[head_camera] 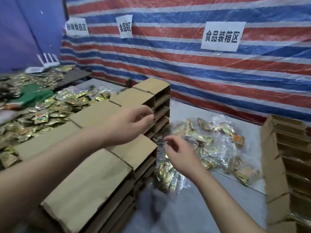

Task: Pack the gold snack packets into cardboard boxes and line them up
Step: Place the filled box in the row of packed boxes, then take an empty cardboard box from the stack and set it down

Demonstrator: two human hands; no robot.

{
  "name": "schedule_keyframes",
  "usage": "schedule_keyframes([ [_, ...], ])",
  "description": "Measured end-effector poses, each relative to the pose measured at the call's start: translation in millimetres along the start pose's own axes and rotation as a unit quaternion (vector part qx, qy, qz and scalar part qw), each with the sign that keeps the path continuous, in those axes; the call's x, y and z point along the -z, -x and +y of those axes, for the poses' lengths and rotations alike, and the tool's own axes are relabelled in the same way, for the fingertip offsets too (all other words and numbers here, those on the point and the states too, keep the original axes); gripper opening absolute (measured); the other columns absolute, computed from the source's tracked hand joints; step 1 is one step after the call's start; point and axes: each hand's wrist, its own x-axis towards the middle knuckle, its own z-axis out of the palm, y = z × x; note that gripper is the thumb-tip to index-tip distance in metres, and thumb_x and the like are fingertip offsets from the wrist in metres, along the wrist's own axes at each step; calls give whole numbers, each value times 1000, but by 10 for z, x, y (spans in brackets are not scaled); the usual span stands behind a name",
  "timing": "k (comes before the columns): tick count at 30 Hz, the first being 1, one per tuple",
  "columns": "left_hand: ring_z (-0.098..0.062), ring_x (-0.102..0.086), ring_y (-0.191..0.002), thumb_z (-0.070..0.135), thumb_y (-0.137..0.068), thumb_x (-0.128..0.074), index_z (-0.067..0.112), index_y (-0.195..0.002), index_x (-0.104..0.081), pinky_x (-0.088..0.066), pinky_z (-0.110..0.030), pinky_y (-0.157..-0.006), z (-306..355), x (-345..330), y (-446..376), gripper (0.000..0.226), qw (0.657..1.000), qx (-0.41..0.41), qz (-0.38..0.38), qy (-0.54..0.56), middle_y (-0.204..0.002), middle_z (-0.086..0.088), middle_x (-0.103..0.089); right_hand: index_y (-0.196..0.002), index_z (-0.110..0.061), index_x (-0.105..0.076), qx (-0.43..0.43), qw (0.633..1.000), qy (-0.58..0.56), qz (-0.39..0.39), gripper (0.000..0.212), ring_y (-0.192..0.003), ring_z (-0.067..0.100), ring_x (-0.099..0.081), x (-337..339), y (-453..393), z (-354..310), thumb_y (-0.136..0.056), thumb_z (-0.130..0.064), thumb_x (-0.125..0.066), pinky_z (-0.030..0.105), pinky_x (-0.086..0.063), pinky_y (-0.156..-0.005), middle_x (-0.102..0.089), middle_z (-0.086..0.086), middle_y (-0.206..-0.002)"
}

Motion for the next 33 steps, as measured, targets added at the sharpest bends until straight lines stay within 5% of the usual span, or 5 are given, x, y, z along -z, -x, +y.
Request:
schedule_keyframes([
  [9, -12, -9, -149, 67, -90, -37, 27, -155, -11, -8, -26, -120, -573, -463, 1179, 80, 966, 152, -43, -205, -163, 2, -9, -156, -37, -10, 154, 916, 186, -322, 94, -144, 9, -24, -630, -42, -309, -81, -20, -65, 3, -13, -106, -18, -9, -160],
  [16, -22, 24, -147, 31, -95, -42, 20, -151, 24, 4, -43, -120, -490, -768, 1358, 87, 922, 201, -139, -300, -158, -4, 30, -154, -38, -17, 222, 897, 284, -257, 77, -117, 33, -54, -907, 109, -207, -92, -13, -55, 41, -48, -97, -40, 4, -143],
  [20, -14, 8, -150, 24, -97, -35, 22, -153, 17, -5, -29, -121, -289, -593, 1347, 76, 928, 145, -135, -317, -161, 1, 20, -149, -35, -32, 243, 908, 288, -184, 63, -107, 34, -57, -635, 234, -288, -92, -16, -48, 41, -49, -86, -55, 5, -126],
  [24, -9, -73, -87, 28, -63, -73, 17, -110, -74, -58, -22, -65, -5, -442, 1284, 48, 956, -39, -9, -292, -111, -1, -72, -138, -35, -51, 222, 926, 284, -115, 60, -104, 29, -63, 35, 422, -328, -80, -26, -40, 43, -53, -83, -68, 1, -114],
  [33, -17, -58, -107, 28, -87, -45, 28, -112, -52, -49, -31, -84, 365, -1299, 218, 25, 973, -70, -57, -213, -110, 9, -61, -122, -34, -62, -40, 932, 359, -13, 46, -107, 19, -61, 1293, 813, 449, -84, -11, -50, 36, -50, -90, -69, -5, -116],
])
